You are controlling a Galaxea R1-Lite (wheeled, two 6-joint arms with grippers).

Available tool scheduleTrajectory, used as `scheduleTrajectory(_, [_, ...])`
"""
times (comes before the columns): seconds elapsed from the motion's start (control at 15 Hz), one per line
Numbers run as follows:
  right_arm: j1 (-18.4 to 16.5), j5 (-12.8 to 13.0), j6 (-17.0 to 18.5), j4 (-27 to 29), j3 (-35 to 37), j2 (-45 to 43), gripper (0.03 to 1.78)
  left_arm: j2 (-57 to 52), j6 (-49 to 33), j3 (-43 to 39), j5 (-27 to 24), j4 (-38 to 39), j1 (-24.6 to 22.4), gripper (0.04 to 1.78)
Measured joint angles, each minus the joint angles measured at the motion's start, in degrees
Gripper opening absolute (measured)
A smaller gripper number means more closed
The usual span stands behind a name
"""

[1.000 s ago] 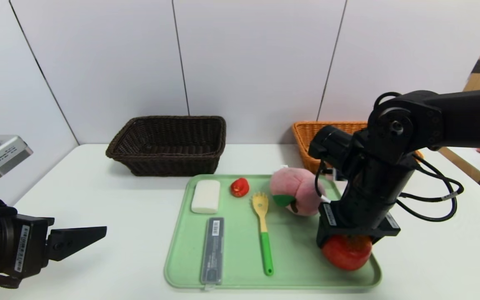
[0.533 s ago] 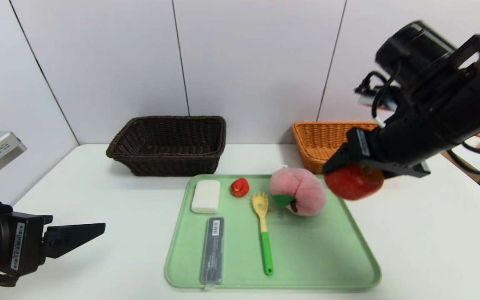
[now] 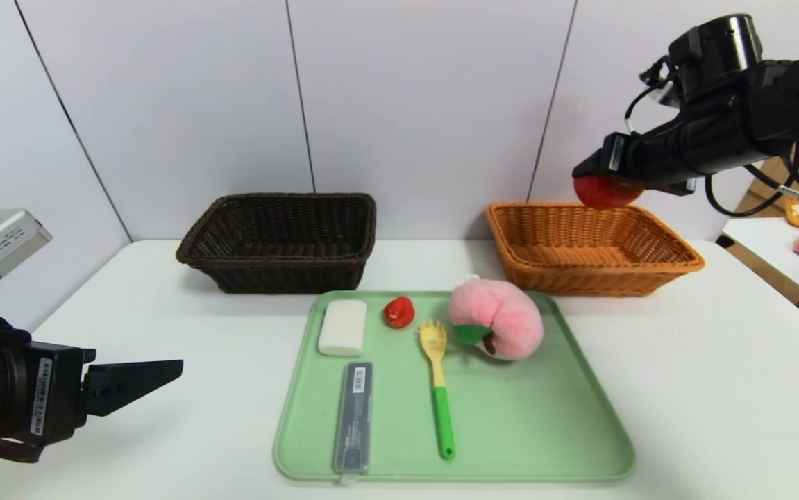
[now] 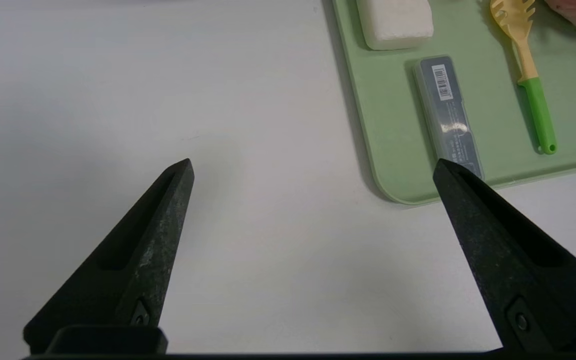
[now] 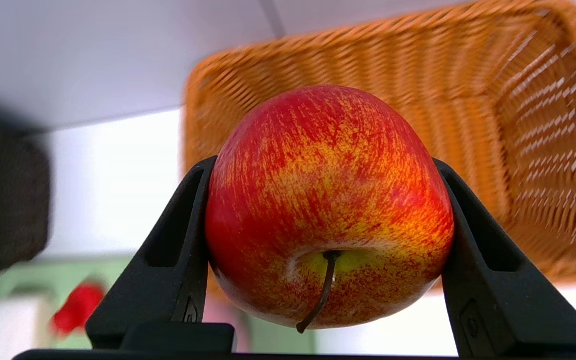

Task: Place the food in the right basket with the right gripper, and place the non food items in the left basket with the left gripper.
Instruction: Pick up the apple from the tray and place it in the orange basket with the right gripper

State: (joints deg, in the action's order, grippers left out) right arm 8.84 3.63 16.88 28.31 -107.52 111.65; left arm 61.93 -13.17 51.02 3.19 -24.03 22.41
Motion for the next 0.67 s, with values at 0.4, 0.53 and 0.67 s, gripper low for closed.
scheduleTrajectory(0.4, [-8.3,0.2,-1.7,-2.5,-4.1,12.5,1.23,0.3,0.0,-0.3,0.0,0.0,0.0,1.69])
scheduleTrajectory(0.53, [-9.8,0.2,-1.7,-3.3,-4.2,14.9,1.23,0.7,0.0,-0.4,-0.1,0.0,0.0,1.69])
scheduleTrajectory(0.67, [-10.7,-0.1,-1.4,-3.4,-4.3,16.3,1.23,1.2,-0.1,-0.4,-0.1,0.0,0.0,1.69])
